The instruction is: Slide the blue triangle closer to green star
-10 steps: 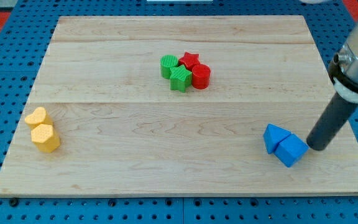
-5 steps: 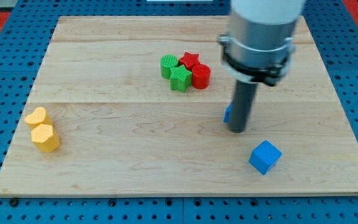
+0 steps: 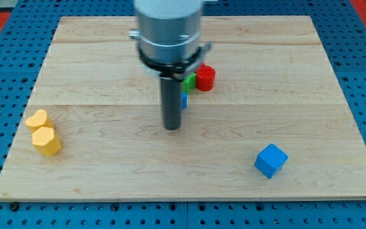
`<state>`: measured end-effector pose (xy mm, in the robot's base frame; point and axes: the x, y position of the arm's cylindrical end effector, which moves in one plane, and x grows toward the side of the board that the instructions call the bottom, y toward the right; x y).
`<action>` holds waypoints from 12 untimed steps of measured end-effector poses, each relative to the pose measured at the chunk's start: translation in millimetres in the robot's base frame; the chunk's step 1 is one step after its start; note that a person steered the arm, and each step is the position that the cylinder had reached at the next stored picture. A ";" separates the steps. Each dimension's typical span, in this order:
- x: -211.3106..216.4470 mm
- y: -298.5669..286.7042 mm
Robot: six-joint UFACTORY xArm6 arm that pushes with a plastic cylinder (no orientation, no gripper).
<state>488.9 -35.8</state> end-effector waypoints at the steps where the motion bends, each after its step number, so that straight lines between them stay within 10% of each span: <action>1: -10.4 11.5; 5: -12.2 -67.0; 12: -22.4 67.9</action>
<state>466.6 32.1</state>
